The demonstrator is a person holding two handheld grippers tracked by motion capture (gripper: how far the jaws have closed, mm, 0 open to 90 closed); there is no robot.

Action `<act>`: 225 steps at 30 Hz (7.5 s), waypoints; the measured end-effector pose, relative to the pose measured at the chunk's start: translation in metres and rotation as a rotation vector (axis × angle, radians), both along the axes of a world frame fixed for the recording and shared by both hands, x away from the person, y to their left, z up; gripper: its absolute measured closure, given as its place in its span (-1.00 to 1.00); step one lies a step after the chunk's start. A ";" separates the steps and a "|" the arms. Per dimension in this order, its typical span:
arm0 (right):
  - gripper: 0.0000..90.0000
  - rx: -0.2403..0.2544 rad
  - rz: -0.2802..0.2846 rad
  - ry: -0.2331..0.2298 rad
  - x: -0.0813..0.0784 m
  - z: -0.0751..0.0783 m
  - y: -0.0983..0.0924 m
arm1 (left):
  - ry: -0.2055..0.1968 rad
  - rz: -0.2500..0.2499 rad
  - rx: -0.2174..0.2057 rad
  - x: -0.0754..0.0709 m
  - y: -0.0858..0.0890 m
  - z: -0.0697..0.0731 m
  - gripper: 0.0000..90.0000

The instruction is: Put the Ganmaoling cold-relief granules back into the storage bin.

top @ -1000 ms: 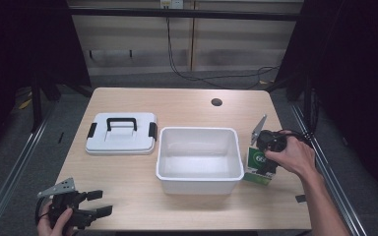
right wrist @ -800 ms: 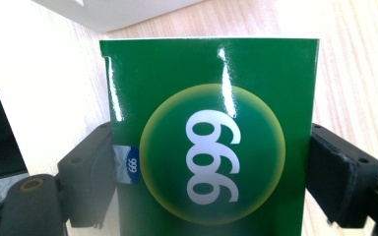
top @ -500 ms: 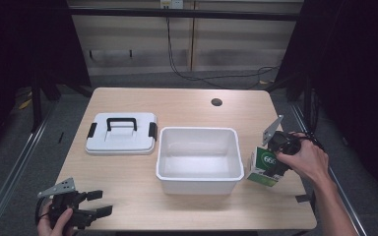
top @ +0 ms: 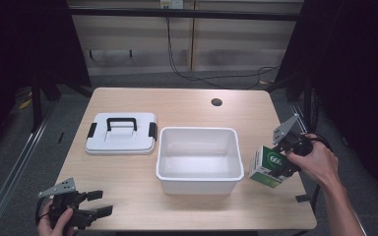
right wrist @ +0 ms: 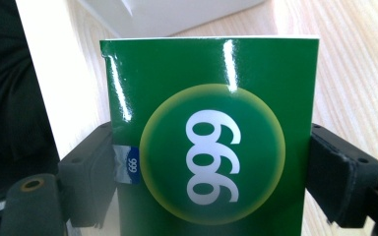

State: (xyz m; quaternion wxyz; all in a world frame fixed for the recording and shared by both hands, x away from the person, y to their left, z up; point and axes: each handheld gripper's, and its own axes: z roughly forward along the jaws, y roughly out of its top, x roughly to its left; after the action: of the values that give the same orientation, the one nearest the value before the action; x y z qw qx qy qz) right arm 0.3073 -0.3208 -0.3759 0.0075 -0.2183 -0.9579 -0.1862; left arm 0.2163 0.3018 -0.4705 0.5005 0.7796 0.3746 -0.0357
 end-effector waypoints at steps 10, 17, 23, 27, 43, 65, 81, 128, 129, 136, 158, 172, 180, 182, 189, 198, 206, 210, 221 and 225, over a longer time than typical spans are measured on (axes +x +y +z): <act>-0.64 0.063 -0.015 -0.065 -0.007 0.012 -0.010 | 0.001 -0.001 -0.001 0.000 0.000 0.000 -0.65; -0.64 0.150 -0.020 -0.108 -0.014 0.027 -0.022 | 0.002 0.000 0.001 0.000 0.000 0.000 -0.65; -0.64 0.216 -0.019 -0.128 -0.018 0.041 -0.029 | 0.001 -0.003 0.003 0.000 0.000 0.000 -0.64; -0.64 0.254 -0.006 -0.142 -0.020 0.049 -0.030 | 0.002 -0.002 0.005 0.000 0.000 -0.001 -0.64; -0.64 0.301 0.046 -0.212 -0.011 0.085 -0.009 | 0.000 -0.003 0.001 0.000 0.000 0.000 -0.64; -0.64 0.263 0.139 -0.242 0.007 0.116 0.049 | -0.004 -0.009 0.008 0.000 -0.001 -0.001 -0.64; -0.64 0.183 0.190 -0.195 0.029 0.109 0.091 | -0.001 -0.004 0.002 0.000 0.000 -0.001 -0.64; -0.65 -0.175 0.321 -0.015 0.059 0.037 0.160 | 0.000 -0.005 -0.005 0.000 0.000 -0.001 -0.64; -0.65 -0.185 0.314 -0.011 0.058 0.037 0.161 | 0.001 -0.005 -0.005 0.000 0.000 -0.001 -0.65; -0.66 -0.203 0.316 -0.003 0.061 0.025 0.163 | -0.002 -0.006 -0.002 0.000 0.000 0.000 -0.64; -0.67 -0.235 0.318 0.032 0.065 -0.005 0.171 | -0.002 -0.005 0.004 0.000 -0.001 0.000 -0.64; -0.68 -0.286 0.329 0.054 0.066 -0.022 0.177 | -0.005 -0.008 0.001 0.000 -0.001 0.000 -0.64; -0.68 -0.315 0.329 0.063 0.066 -0.034 0.182 | -0.003 -0.012 0.008 0.000 -0.001 0.000 -0.64; -0.69 -0.325 0.325 0.069 0.068 -0.037 0.183 | -0.003 -0.013 0.007 0.000 -0.001 0.000 -0.64; -0.71 -0.347 0.342 0.064 0.066 -0.041 0.186 | -0.002 -0.015 0.007 0.000 -0.002 0.000 -0.64; -0.77 -0.345 0.329 0.064 0.067 -0.045 0.185 | -0.002 -0.015 0.006 0.000 -0.002 0.000 -0.64; -0.80 -0.318 0.326 0.053 0.065 -0.042 0.181 | -0.003 -0.014 0.005 0.000 -0.002 0.000 -0.64; -0.80 -0.285 0.332 0.038 0.064 -0.034 0.178 | -0.001 -0.014 0.006 0.000 -0.001 0.000 -0.64; -0.80 -0.187 0.294 0.009 0.058 -0.019 0.166 | -0.002 -0.012 0.003 0.000 -0.001 0.000 -0.65; -0.80 -0.164 0.282 0.001 0.057 -0.015 0.163 | -0.003 -0.012 0.004 0.000 -0.001 0.000 -0.64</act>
State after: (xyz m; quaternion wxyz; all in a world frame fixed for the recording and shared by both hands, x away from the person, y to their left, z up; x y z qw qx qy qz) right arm 0.3646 -0.1579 -0.3910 0.0162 -0.0814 -0.9911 -0.1041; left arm 0.2166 0.3011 -0.4709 0.4994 0.7828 0.3694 -0.0370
